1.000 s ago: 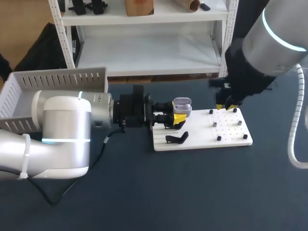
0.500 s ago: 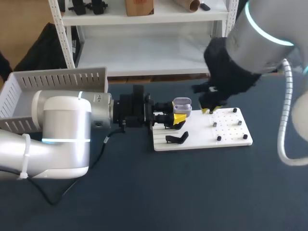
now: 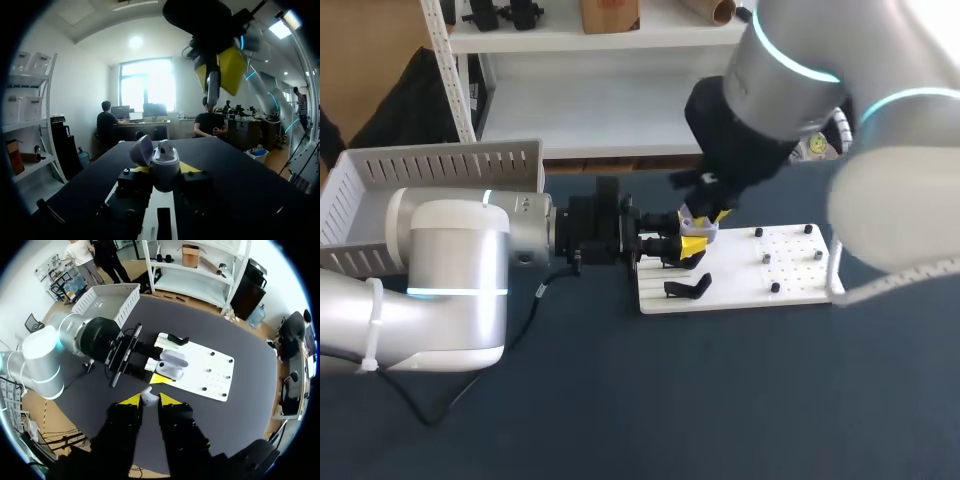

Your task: Pick up each earbud case from the left stands, insert the matching earbuds, close the lid, and place the case in the box.

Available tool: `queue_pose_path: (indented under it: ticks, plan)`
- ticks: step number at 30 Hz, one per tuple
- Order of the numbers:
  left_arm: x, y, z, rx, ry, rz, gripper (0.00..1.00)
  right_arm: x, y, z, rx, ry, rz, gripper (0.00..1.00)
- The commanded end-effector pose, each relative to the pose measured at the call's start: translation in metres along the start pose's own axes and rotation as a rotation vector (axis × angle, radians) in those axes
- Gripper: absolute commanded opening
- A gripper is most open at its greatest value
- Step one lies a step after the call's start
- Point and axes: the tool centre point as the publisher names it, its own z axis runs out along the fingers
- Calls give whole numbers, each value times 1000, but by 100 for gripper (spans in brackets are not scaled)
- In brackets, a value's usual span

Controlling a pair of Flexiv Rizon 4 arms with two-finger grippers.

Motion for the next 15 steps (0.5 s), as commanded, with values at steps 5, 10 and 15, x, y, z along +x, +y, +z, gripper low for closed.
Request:
queue_pose_path:
  ticks: [5, 10, 15]
  plan:
    - [1, -1, 0, -3, -2, 1, 0, -8, -8, 15, 11, 58, -21, 0]
    - [1, -1, 0, -3, -2, 1, 0, -10, -10, 21, 16, 71, -47, 0]
    - [1, -1, 0, -3, -2, 1, 0, -13, -13, 29, 23, 83, -59, 0]
